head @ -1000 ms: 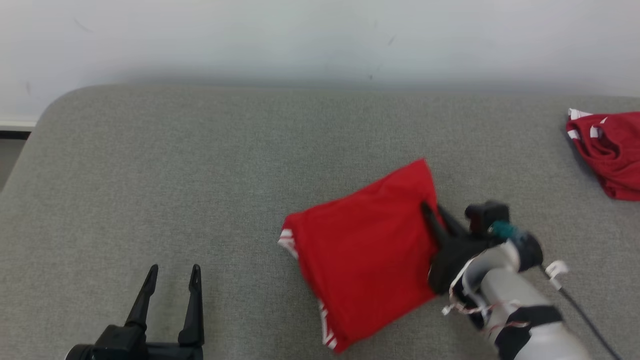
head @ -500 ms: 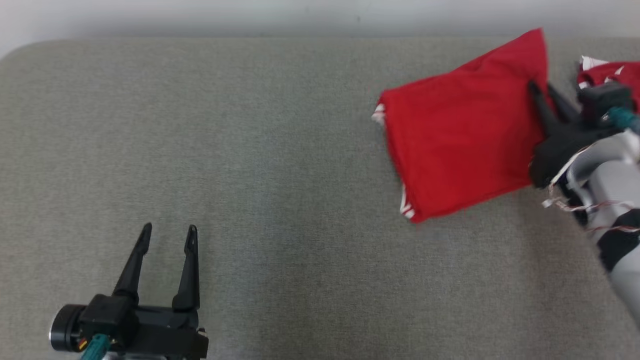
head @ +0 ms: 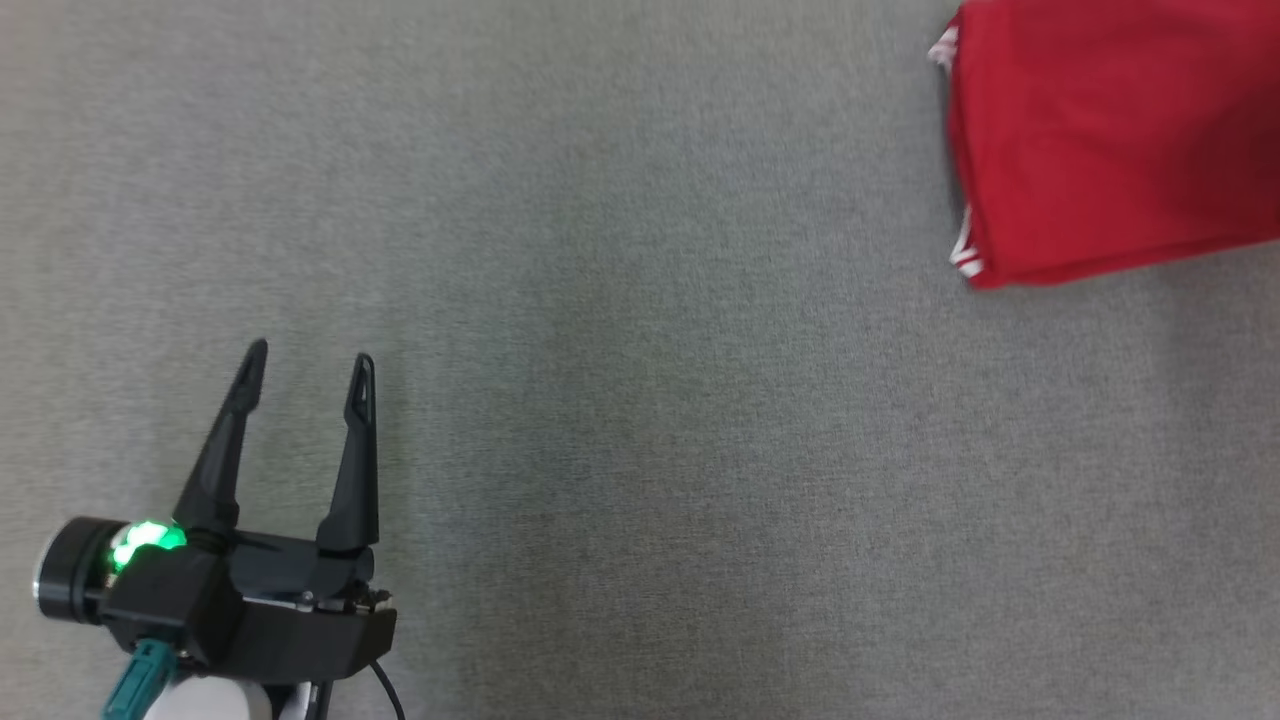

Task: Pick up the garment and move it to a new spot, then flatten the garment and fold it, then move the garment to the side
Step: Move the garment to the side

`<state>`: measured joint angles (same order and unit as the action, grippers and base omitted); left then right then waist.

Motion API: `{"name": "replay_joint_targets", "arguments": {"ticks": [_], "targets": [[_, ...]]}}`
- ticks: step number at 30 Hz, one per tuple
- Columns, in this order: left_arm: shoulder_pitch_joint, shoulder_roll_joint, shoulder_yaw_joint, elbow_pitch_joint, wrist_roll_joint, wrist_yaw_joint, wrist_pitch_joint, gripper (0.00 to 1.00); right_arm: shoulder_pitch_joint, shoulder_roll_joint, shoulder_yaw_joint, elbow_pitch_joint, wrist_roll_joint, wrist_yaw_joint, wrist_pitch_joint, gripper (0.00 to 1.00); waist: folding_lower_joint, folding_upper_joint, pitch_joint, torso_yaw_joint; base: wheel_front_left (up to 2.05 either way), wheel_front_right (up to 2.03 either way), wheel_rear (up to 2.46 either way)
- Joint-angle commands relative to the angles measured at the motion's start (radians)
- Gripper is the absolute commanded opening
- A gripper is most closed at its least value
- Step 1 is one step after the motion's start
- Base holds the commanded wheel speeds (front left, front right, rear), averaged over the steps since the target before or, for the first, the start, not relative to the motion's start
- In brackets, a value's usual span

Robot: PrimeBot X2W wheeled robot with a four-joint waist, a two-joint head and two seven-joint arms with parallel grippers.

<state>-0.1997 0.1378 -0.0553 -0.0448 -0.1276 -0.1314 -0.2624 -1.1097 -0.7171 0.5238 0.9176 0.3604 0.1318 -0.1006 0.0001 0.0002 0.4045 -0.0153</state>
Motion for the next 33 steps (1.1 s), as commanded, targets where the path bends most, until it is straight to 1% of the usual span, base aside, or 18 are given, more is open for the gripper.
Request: {"name": "replay_joint_targets", "arguments": {"ticks": [1,4,9,11,16,20,25,26,27,28,33], "targets": [[-0.016,0.011,0.002,-0.021,0.006,0.002,-0.003,1.00,-0.028,-0.019,0.000,0.008,0.002,-0.003,0.014,0.00,-0.0001,-0.0002,0.054,-0.035,0.00,0.00,0.00],[-0.027,0.021,-0.004,-0.054,0.016,0.002,-0.003,1.00,-0.071,-0.064,0.006,0.024,-0.017,-0.003,0.033,0.00,-0.0001,-0.0002,0.082,-0.042,0.00,0.00,0.00],[-0.035,0.037,-0.003,-0.091,0.028,0.002,-0.003,1.00,-0.128,-0.107,0.021,0.041,-0.044,-0.003,0.050,0.00,-0.0001,-0.0002,0.121,-0.054,0.00,0.00,0.00],[-0.045,0.045,-0.010,-0.108,0.033,0.002,-0.003,1.00,-0.163,-0.147,0.033,0.052,-0.064,-0.003,0.055,0.00,-0.0001,-0.0002,0.142,-0.055,0.00,0.00,0.00],[-0.051,0.064,-0.004,-0.137,0.041,0.002,-0.003,1.00,-0.231,-0.186,0.051,0.061,-0.111,-0.003,0.053,0.00,-0.0001,-0.0002,0.173,-0.060,0.00,0.00,0.00],[-0.051,0.077,0.000,-0.159,0.049,0.002,-0.003,1.00,-0.277,-0.191,0.051,0.077,-0.152,-0.003,0.066,0.00,-0.0001,-0.0002,0.195,-0.067,0.00,0.00,0.00],[-0.053,0.083,0.005,-0.170,0.054,0.002,-0.003,1.00,-0.299,-0.171,0.028,0.091,-0.177,-0.003,0.077,0.00,-0.0001,-0.0002,0.206,-0.074,0.00,0.00,0.00],[-0.052,0.085,0.008,-0.171,0.055,0.002,-0.003,1.00,-0.299,-0.164,0.021,0.097,-0.183,-0.003,0.086,0.05,-0.0001,-0.0002,0.207,-0.075,0.00,0.00,0.00],[-0.051,0.086,0.010,-0.172,0.054,0.002,-0.003,1.00,-0.300,-0.160,0.012,0.099,-0.193,-0.003,0.090,0.50,-0.0001,-0.0002,0.208,-0.077,0.00,0.00,0.00],[-0.049,0.087,0.012,-0.170,0.055,0.002,-0.003,1.00,-0.296,-0.154,0.006,0.098,-0.205,-0.003,0.094,1.00,-0.0001,-0.0002,0.208,-0.079,0.00,0.00,0.00],[-0.032,0.082,0.021,-0.158,0.057,0.007,-0.003,1.00,-0.267,-0.114,-0.062,0.077,-0.248,-0.003,0.082,1.00,-0.0001,-0.0002,0.190,-0.093,0.00,0.00,0.00]]}}
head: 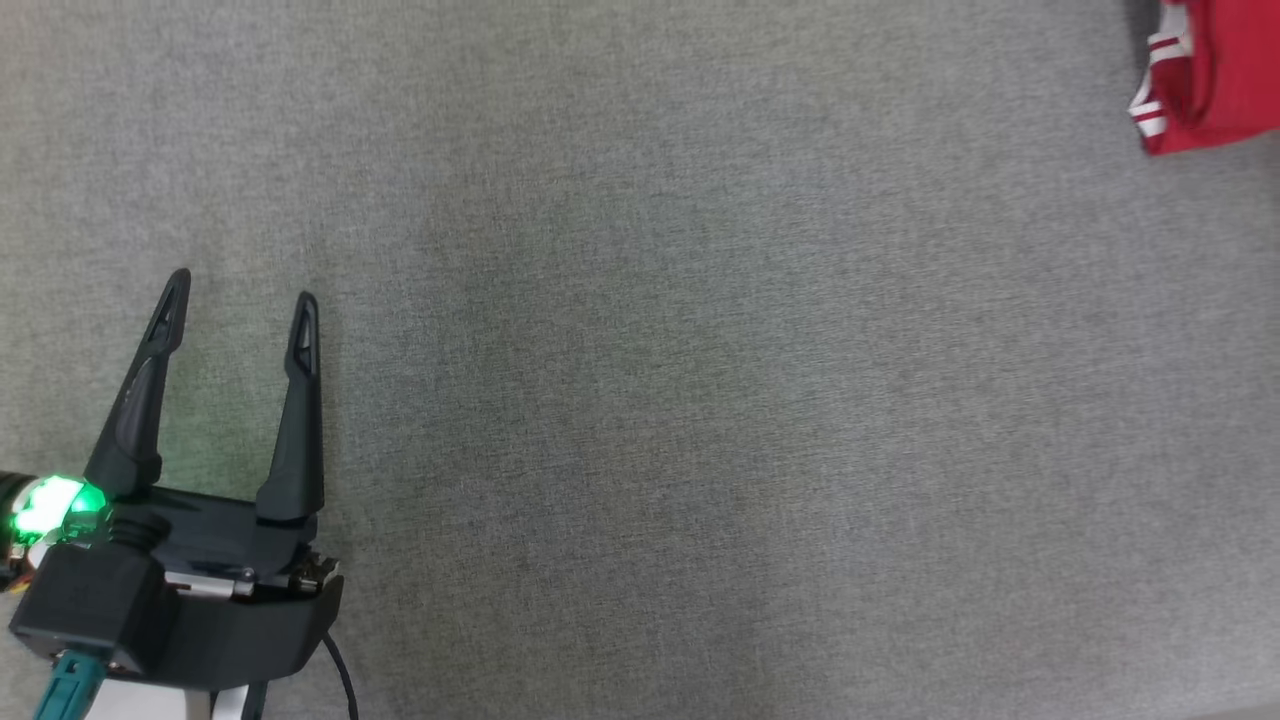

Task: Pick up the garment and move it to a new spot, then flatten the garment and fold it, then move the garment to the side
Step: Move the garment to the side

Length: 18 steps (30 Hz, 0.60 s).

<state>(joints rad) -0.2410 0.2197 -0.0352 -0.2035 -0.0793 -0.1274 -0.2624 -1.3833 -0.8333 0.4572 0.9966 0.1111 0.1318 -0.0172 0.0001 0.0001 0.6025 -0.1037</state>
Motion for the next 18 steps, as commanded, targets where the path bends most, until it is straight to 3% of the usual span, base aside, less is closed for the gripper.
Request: {"name": "replay_joint_targets", "arguments": {"ticks": [1,9,18], "targets": [[0.013,-0.004,0.003,0.006,0.005,0.004,-0.003,1.00,0.014,0.009,-0.015,-0.009,-0.011,-0.003,-0.008,1.00,-0.0001,-0.0001,-0.017,-0.007,0.00,0.00,0.00],[0.071,-0.047,0.041,0.078,-0.027,0.012,-0.003,1.00,0.153,0.084,-0.160,-0.162,-0.060,-0.003,-0.109,1.00,-0.0001,-0.0001,-0.148,-0.001,0.00,0.00,0.00],[0.182,-0.103,0.106,0.137,-0.058,0.015,-0.003,1.00,0.460,0.214,-0.354,-0.383,-0.058,-0.003,-0.193,1.00,-0.0001,-0.0001,-0.322,0.033,0.00,0.00,0.00]]}}
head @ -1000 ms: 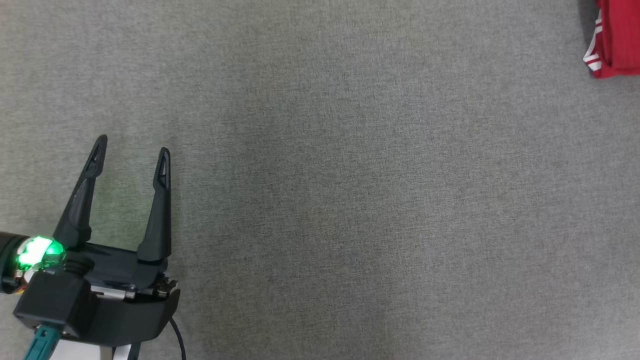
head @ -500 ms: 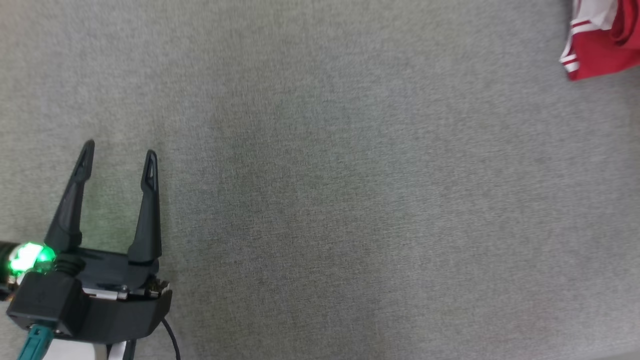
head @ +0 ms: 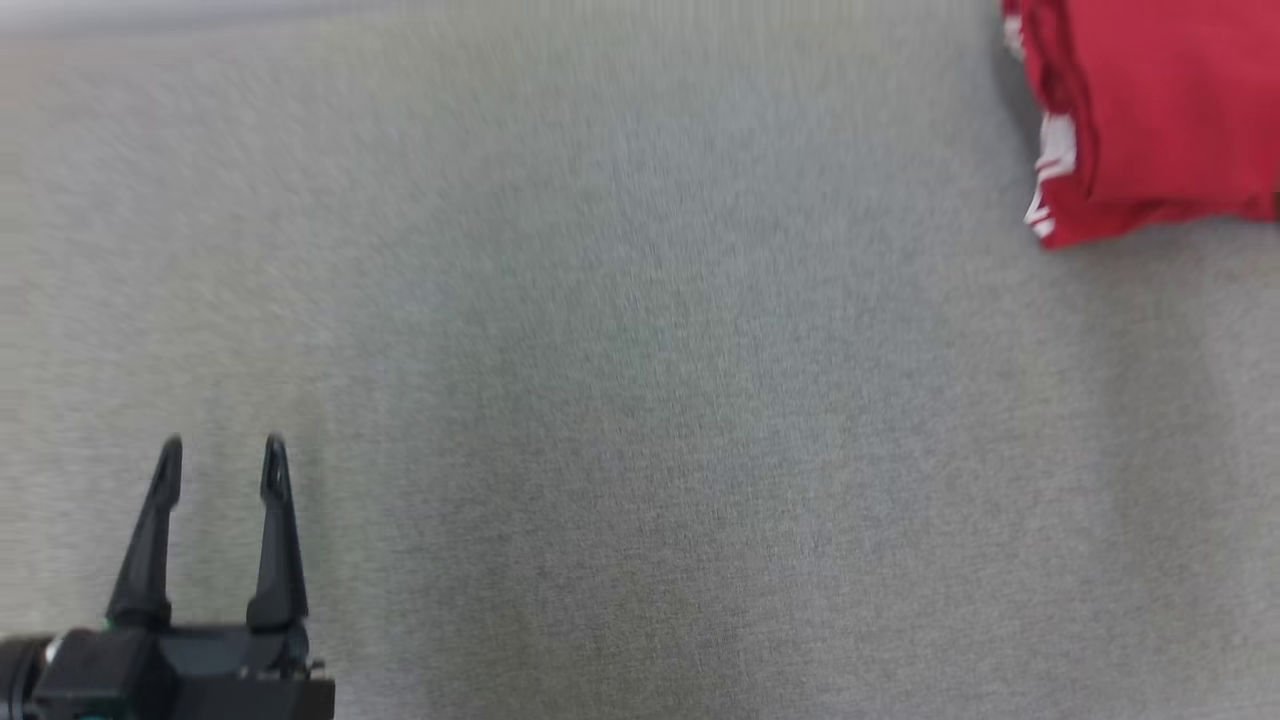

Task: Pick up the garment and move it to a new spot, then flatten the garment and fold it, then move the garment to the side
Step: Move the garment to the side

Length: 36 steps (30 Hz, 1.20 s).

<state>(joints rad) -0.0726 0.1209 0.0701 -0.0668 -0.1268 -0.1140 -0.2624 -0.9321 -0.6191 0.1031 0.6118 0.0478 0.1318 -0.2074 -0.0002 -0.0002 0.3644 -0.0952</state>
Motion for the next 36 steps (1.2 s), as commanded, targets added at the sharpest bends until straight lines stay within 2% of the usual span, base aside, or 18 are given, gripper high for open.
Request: {"name": "replay_joint_targets", "arguments": {"ticks": [1,7,18,30,36], "targets": [[0.024,-0.009,0.004,0.007,-0.011,0.001,-0.003,1.00,0.038,0.010,-0.010,-0.018,0.012,-0.003,-0.005,1.00,0.0002,0.0002,-0.102,0.029,0.00,0.00,0.00],[0.088,-0.027,0.031,0.050,-0.008,-0.004,-0.003,1.00,0.197,0.065,-0.034,-0.114,0.083,-0.003,-0.014,1.00,0.0002,0.0002,-0.198,0.045,0.00,0.00,0.00],[0.132,-0.042,0.031,0.104,0.005,-0.008,-0.003,1.00,0.413,0.143,-0.082,-0.156,0.141,-0.003,-0.037,1.00,0.0002,0.0002,-0.305,0.091,0.00,0.00,0.00],[0.175,-0.033,0.014,0.128,0.009,-0.016,-0.003,1.00,0.747,0.324,-0.247,-0.262,0.135,-0.003,-0.057,1.00,0.0002,0.0002,-0.368,0.119,0.00,0.00,0.00],[0.196,-0.040,0.025,0.129,0.003,-0.017,-0.003,1.00,0.887,0.413,-0.255,-0.357,0.113,-0.003,-0.058,1.00,0.0002,0.0002,-0.385,0.113,0.00,0.00,0.00]]}}
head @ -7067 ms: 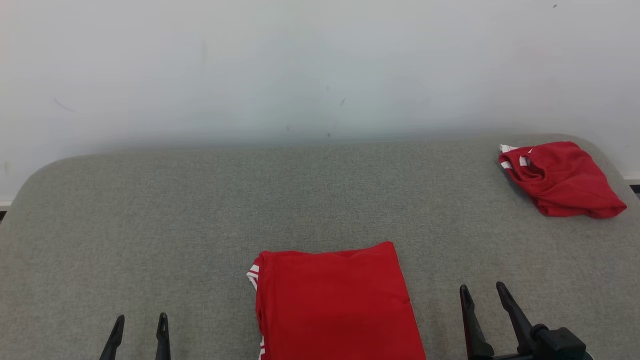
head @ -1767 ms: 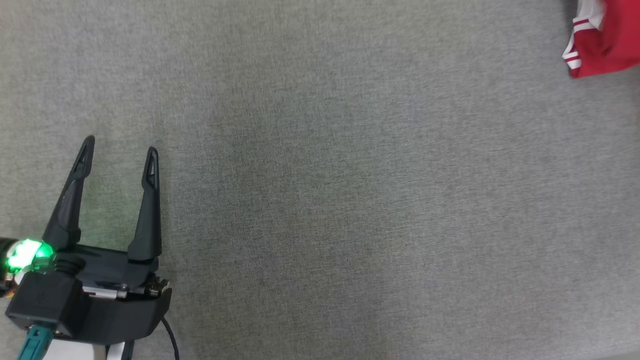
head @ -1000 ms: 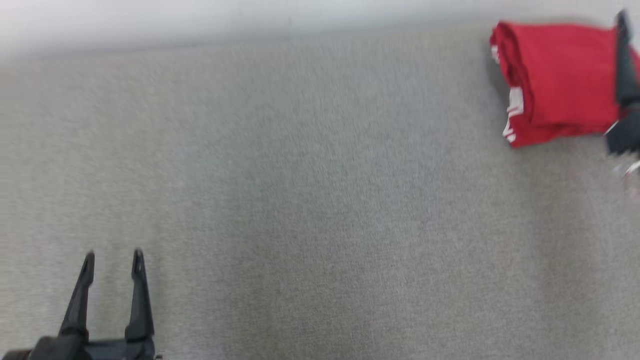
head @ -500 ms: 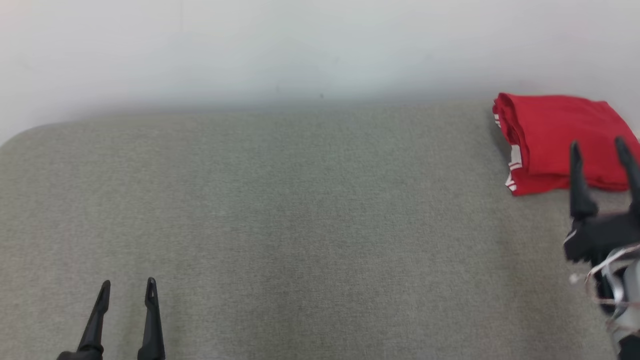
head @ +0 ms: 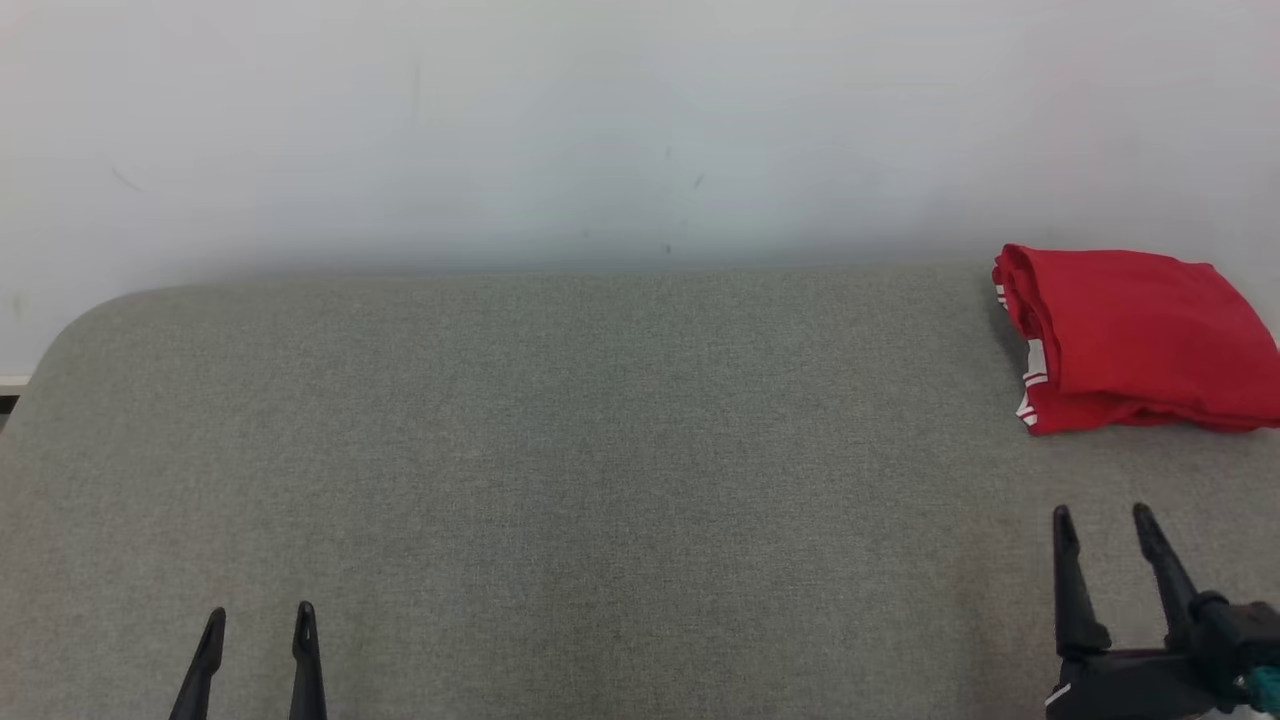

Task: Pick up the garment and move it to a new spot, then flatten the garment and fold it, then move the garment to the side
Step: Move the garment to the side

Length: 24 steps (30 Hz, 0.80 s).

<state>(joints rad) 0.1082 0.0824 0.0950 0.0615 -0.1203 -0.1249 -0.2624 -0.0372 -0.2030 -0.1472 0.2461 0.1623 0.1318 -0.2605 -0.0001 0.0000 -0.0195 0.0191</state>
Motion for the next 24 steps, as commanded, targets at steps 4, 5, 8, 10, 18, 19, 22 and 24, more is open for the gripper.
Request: {"name": "replay_joint_targets", "arguments": {"ticks": [4,5,8,10,18,19,22,24], "targets": [[0.012,-0.007,0.005,0.008,-0.004,-0.004,-0.003,1.00,0.064,0.059,0.032,-0.069,-0.021,-0.003,-0.005,1.00,0.0001,0.0000,-0.013,-0.008,0.00,0.00,0.00],[0.011,-0.009,0.004,0.009,-0.004,-0.004,-0.003,1.00,0.072,0.067,0.041,-0.078,-0.019,-0.003,-0.005,1.00,0.0001,0.0000,-0.015,-0.008,0.00,0.00,0.00],[0.003,-0.011,0.001,0.015,0.000,-0.004,-0.003,1.00,0.085,0.089,0.065,-0.096,-0.033,-0.003,-0.005,1.00,0.0001,0.0000,-0.022,-0.011,0.00,0.00,0.00],[0.001,-0.014,-0.002,0.018,0.002,-0.004,-0.003,1.00,0.085,0.104,0.079,-0.107,-0.036,-0.003,-0.005,1.00,0.0001,0.0000,-0.025,-0.014,0.00,0.00,0.00],[-0.006,-0.019,-0.010,0.044,0.007,-0.005,-0.003,1.00,0.078,0.136,0.147,-0.105,-0.056,-0.003,-0.005,1.00,0.0001,0.0000,-0.034,-0.013,0.00,0.00,0.00],[-0.005,-0.020,-0.011,0.047,0.010,-0.005,-0.003,1.00,0.079,0.138,0.156,-0.103,-0.061,-0.003,-0.005,1.00,0.0001,0.0000,-0.035,-0.012,0.00,0.00,0.00],[-0.006,-0.019,-0.009,0.062,0.019,-0.003,-0.003,1.00,0.083,0.143,0.167,-0.091,-0.072,-0.003,-0.005,1.00,0.0001,0.0000,-0.038,-0.009,0.00,0.00,0.00],[-0.008,-0.013,-0.011,0.073,0.032,-0.003,-0.003,1.00,0.087,0.146,0.174,-0.081,-0.078,-0.003,-0.005,1.00,0.0001,0.0000,-0.039,-0.008,0.00,0.00,0.00]]}}
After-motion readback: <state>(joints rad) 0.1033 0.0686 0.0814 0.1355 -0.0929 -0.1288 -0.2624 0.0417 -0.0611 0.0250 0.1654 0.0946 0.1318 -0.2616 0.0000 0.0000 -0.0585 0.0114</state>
